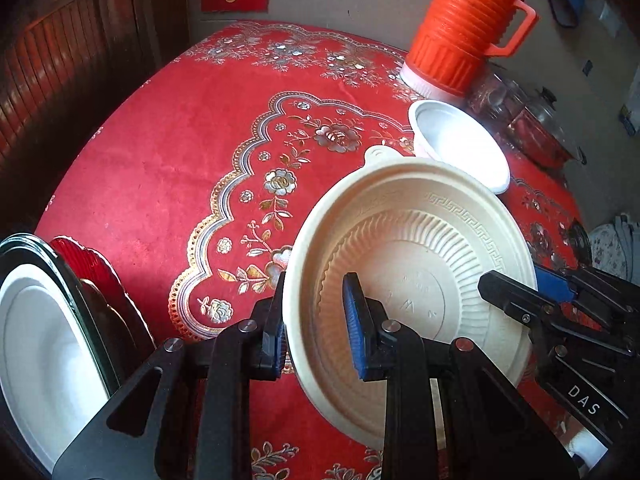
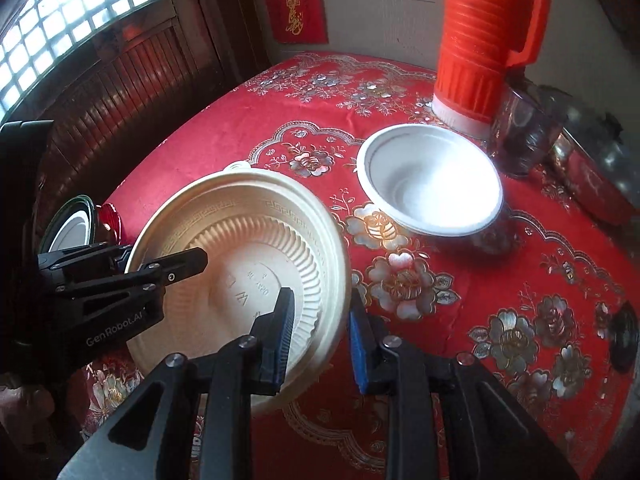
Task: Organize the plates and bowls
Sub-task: 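Lift the tan bowl with both tools and carry it to the green basin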
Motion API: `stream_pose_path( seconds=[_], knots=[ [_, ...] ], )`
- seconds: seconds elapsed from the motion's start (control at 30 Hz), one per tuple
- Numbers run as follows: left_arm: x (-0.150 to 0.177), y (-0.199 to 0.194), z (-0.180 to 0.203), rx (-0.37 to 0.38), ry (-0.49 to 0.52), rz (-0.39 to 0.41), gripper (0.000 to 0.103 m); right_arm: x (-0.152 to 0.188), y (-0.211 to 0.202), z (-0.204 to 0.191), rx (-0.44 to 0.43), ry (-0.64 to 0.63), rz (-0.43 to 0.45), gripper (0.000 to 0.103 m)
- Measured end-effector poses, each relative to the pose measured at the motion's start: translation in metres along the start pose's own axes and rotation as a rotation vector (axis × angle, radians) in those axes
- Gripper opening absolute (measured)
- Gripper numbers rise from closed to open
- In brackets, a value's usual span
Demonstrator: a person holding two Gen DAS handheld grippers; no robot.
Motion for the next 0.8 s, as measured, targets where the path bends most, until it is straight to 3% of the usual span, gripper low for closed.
stream_pose_path(
  seconds=[0.4,0.8],
  knots=[
    [0.042,-0.022,0.008,-0.025,0.077,0.024,0.025,0.046,-0.024,-0.012,0.004,0.041,0.025,0.027],
    [0.052,-0.058,-0.027,-0.047,0.023,0.090,0.025,0.039,-0.036,-0.053,-0.019,-0.038,0.062,0.027]
  ],
)
Point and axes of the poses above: each gripper's, at about its wrist camera, not at the fingertips, and y roughly the way its jaws point, z to its right, x to its underside, the point moved 3 cm from there along y, roughly the way its jaws point, and after that the axes turned 9 degrees about -z, right-handed, at the moved point
